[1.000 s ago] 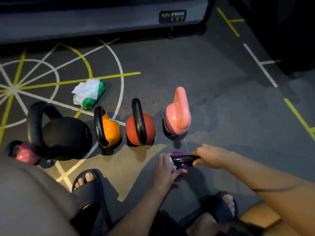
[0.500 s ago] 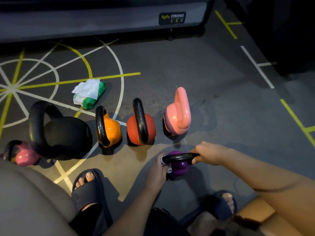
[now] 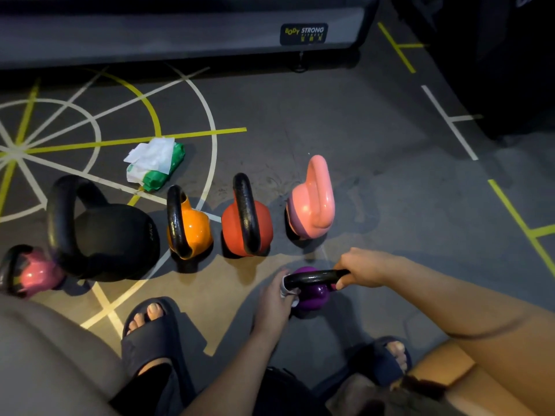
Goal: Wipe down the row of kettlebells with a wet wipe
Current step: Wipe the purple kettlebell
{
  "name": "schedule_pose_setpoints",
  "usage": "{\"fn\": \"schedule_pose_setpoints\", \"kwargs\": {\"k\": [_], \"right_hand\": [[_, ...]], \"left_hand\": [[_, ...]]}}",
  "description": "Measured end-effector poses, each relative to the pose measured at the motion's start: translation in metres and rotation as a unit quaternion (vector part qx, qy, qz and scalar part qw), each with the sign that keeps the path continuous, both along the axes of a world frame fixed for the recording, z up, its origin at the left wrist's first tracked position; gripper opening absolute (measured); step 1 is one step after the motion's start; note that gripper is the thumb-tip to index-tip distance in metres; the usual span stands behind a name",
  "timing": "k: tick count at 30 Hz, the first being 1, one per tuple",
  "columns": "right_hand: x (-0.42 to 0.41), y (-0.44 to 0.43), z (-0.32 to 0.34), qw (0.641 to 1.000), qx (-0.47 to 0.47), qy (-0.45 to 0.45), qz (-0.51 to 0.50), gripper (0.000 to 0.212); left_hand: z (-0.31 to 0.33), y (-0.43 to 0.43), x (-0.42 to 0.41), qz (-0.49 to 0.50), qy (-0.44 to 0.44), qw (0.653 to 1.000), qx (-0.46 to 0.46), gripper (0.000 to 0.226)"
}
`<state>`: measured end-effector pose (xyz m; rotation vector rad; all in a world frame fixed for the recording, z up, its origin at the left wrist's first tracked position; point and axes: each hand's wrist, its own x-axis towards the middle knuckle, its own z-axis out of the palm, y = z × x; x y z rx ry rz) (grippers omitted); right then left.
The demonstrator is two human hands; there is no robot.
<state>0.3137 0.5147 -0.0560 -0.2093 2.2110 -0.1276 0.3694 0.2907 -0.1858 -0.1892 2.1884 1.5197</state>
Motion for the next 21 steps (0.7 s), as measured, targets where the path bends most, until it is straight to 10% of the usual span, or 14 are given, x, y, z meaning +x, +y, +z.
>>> {"fn": "schedule_pose_setpoints", "kwargs": {"k": [9, 21], "right_hand": [[0.013, 0.000, -0.002, 1.000, -0.010, 0.012, -0.024, 0.032], [0.013, 0.003, -0.002, 0.999, -0.010, 0.019, -0.030, 0.028]], "left_hand": [[-0.020, 0.004, -0.004, -0.016, -0.041, 0.996, 0.078, 0.047], [0.027, 0.014, -0.006, -0.030, 0.087, 0.994, -0.067, 0.060]]}}
